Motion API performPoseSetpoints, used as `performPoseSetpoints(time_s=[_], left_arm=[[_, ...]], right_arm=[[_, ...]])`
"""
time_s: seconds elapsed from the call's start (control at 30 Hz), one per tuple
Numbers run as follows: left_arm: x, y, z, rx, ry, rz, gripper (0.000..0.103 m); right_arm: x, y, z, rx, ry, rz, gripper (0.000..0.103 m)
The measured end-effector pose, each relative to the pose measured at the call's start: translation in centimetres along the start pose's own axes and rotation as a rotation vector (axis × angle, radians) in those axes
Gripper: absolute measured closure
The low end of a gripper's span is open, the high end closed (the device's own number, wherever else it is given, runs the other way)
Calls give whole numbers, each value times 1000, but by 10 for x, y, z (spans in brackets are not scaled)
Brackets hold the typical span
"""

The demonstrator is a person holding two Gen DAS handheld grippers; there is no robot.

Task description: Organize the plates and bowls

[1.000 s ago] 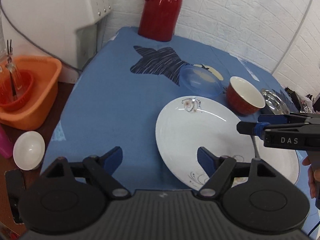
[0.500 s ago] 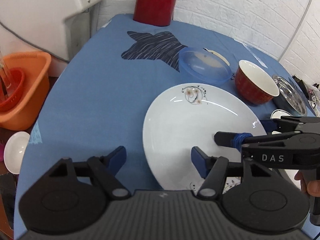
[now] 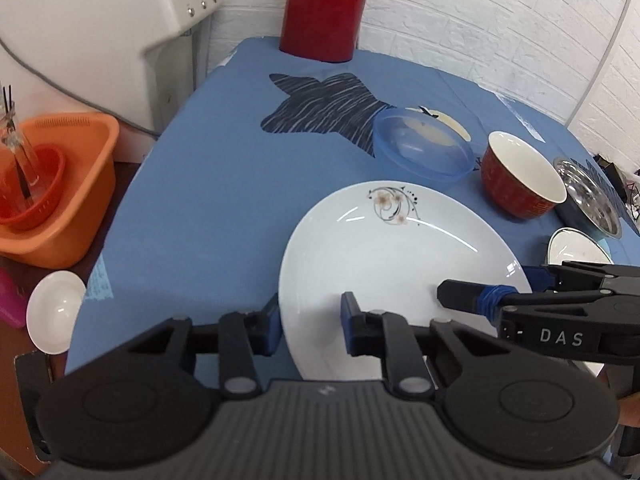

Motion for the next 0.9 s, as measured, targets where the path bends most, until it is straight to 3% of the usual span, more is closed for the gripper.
performPoseSetpoints(time_s=[0.13,0.37,0.43,0.47,0.6,0.67,0.8,0.9], left_arm=[[-3,-1,-1,15,-21,3,87],[-7,6,5,-8,33,-18,85],[-6,7,6,-8,37,-12,79],[-6,8,6,-5,40,-15,70],[-1,11,5,12,42,-4,68],[1,12,5,17,44,3,70],[-2,10,4,22,19,-31,85],[-2,7,4,15,15,-33,87]], right_arm=[[-7,1,2,-13,-1,-18,53],[-13,2,8,-36,42,-136,48],[-11,1,9,-47,37,-143,47],[-11,1,9,-51,36,-157,46],[-9,4,8,-40,41,-151,42],[-11,6,7,-42,41,-148,41],[-14,9,5,-20,35,-158,53],[-12,8,2,-6,43,-143,58]])
Point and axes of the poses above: each gripper's, at about its wrist camera, not at the fingertips, and z roughly the way its jaws point, x to its right, y to its underside, the point moved 7 cm from there along z, roughly the way its jaws point, and after that the axes turned 11 degrees about -y, right-handed, at the moved point
